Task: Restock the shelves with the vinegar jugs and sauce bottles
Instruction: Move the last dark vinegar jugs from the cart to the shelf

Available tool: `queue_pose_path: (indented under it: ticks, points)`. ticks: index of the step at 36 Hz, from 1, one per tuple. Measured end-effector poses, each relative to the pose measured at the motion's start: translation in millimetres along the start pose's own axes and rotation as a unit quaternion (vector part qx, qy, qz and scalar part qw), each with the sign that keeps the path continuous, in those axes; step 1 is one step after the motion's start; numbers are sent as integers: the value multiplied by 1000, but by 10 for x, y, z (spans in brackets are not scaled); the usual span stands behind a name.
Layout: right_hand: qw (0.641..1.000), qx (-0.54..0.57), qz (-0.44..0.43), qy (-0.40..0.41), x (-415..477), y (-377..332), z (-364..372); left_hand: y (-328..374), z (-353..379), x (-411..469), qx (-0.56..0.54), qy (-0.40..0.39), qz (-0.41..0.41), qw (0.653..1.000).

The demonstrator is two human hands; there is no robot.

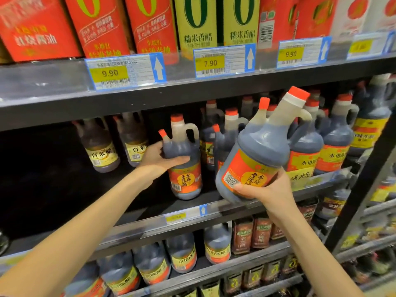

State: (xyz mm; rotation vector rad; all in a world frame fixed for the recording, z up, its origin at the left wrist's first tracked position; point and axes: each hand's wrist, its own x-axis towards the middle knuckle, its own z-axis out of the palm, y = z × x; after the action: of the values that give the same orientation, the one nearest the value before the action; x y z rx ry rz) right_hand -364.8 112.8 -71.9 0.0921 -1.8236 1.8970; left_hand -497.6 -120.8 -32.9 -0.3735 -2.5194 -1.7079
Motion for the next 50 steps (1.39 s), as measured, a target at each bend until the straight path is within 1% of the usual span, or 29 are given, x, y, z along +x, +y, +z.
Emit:
queue_pose_path:
  ticks: [13,21,32,38,45,50]
  points:
    - [1000,-14,7,-6,46,33,40,18,52,151,-25,-22,31,999]
    - [1000,-30,5,-1,71,37,38,112,142,284,-79,-46,20,996]
    - [999,-40,20,-2,60,45,21,103,159,459,-94,-32,-22,995]
    - [998,-50,29,-2,45,45,-3,103,172,475,-84,-30,-21,996]
    - [997,-60,38,-8,22,31,12,61,189,527,-72,-2,-36,997]
    - [997,-71,35,-13,12,-5,62,109,197,382,-82,12,-13,996]
